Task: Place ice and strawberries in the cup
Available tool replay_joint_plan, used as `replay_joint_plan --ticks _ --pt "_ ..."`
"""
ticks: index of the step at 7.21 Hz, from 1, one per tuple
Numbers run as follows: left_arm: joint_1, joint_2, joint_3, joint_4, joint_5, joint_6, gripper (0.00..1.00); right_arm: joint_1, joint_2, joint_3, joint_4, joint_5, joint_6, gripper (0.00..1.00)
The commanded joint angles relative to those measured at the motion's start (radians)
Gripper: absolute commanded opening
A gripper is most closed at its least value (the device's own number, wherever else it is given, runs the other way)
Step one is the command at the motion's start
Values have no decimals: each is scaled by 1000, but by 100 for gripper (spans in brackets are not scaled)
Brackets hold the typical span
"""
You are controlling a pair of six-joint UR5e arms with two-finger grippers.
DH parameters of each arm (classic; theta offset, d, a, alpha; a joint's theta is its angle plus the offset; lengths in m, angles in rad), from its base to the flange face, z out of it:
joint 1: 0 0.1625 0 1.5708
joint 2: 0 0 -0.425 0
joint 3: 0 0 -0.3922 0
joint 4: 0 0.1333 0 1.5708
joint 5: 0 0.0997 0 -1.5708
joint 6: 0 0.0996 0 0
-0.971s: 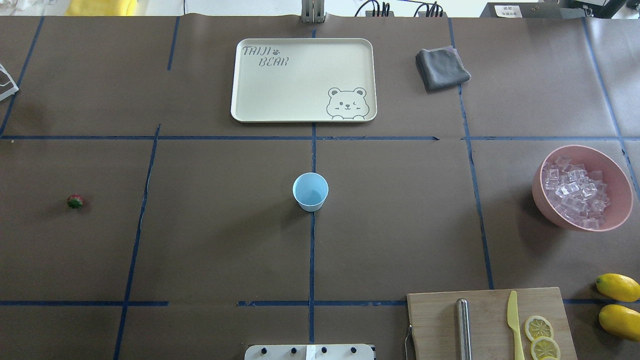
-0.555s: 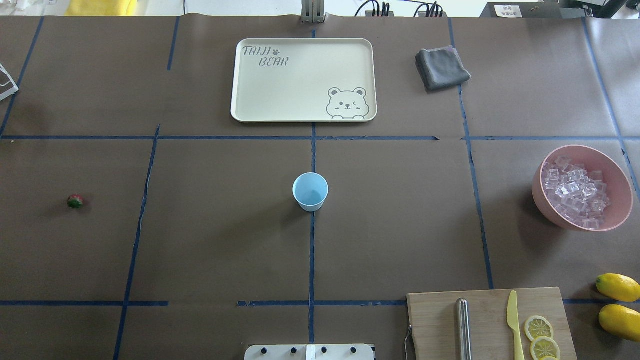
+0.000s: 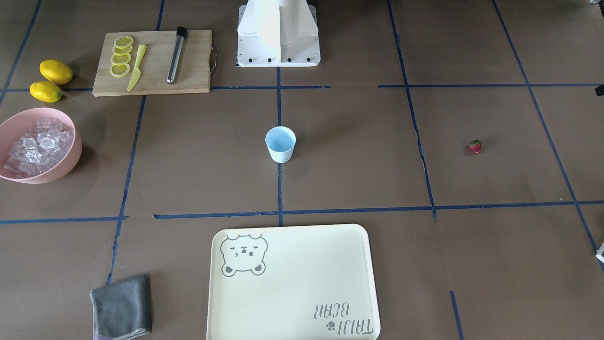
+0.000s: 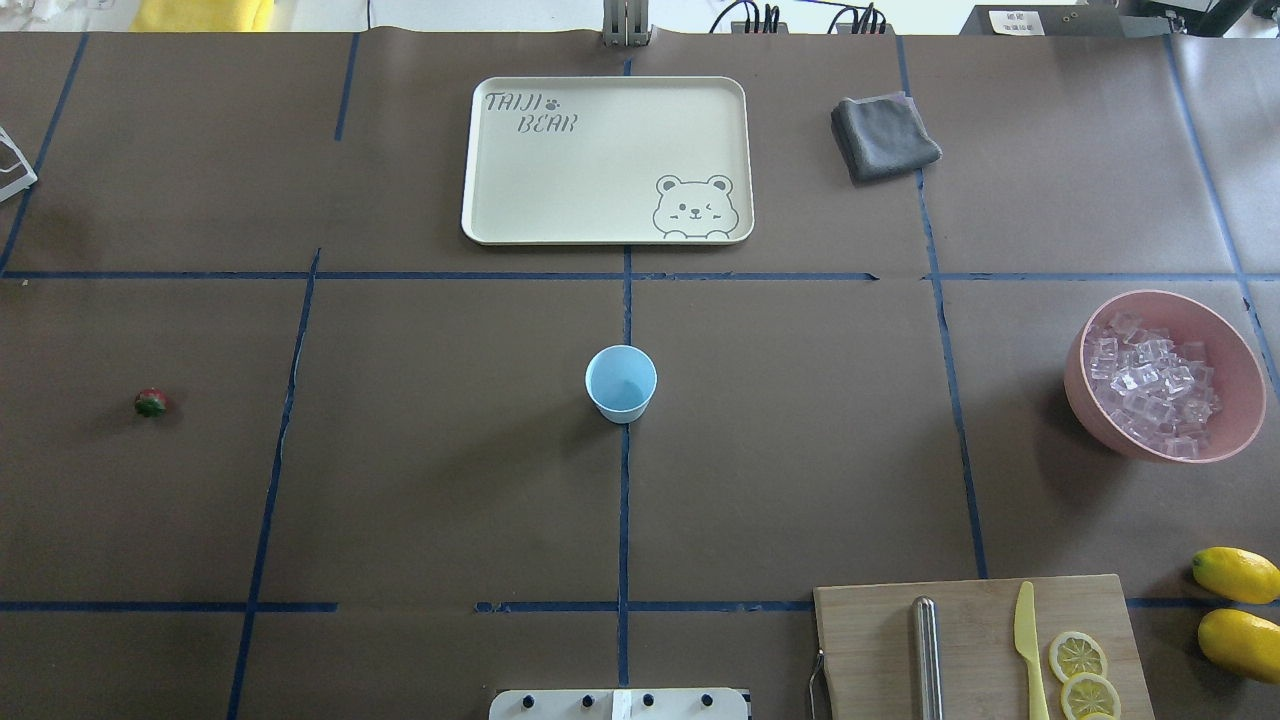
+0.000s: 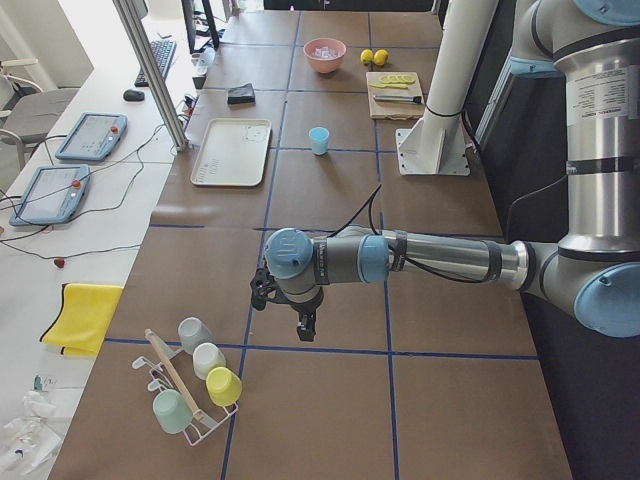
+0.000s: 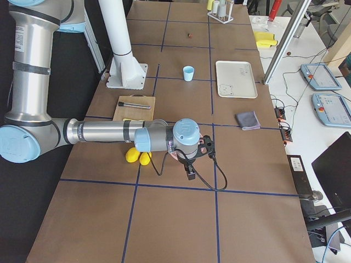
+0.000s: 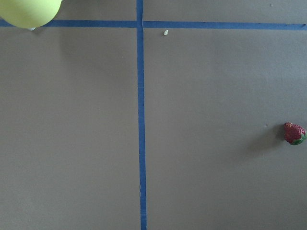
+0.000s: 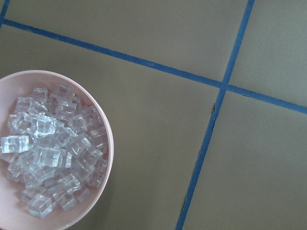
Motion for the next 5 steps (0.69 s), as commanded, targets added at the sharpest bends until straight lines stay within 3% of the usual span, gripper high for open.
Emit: replay_joint_plan --ticks 1,4,5 --pt "3 1 -1 -7 0 -4 100 -62 -6 42 22 -6 95 99" --pt "3 1 0 -8 -2 -4 100 -229 -12 126 25 -176 104 98" --pt "3 1 0 -8 -2 -4 100 -283 -8 127 33 -182 104 98"
